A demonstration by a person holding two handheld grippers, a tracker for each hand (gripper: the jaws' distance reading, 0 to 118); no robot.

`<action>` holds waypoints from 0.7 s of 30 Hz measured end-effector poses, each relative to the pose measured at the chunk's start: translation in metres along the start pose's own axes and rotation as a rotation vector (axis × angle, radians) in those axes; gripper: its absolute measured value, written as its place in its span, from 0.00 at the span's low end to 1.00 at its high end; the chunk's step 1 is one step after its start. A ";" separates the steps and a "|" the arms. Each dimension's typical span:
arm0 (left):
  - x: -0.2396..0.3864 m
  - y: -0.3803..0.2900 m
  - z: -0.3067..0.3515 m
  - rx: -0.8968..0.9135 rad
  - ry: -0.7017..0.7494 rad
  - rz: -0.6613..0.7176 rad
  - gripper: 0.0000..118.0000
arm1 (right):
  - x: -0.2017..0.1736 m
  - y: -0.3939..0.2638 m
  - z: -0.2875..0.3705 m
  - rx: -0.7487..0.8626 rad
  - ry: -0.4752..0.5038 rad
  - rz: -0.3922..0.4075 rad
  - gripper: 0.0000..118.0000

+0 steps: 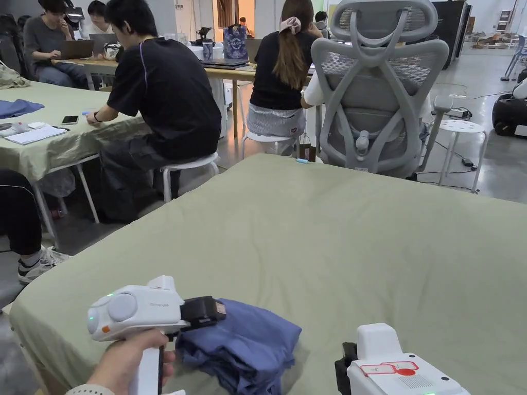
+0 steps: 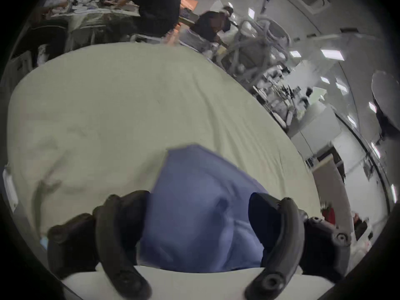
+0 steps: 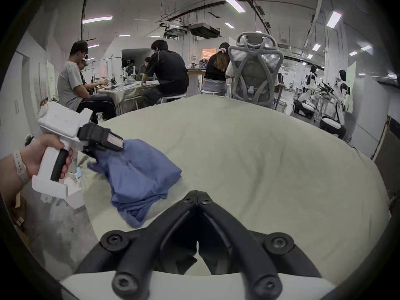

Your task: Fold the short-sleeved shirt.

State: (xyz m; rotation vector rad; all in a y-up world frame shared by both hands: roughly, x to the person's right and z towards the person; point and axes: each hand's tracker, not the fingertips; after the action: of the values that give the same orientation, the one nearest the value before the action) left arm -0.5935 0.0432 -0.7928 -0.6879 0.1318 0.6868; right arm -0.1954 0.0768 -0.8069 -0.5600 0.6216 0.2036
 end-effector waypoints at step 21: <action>0.277 -0.107 0.106 0.499 0.019 -0.575 0.00 | 0.116 0.029 0.169 0.273 -0.266 -0.064 0.00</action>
State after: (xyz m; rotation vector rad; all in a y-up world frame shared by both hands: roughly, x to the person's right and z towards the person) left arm -0.3235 0.1983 -0.7441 -0.2261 0.1093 0.0807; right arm -0.0290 0.1964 -0.7756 -0.2818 0.3638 0.1269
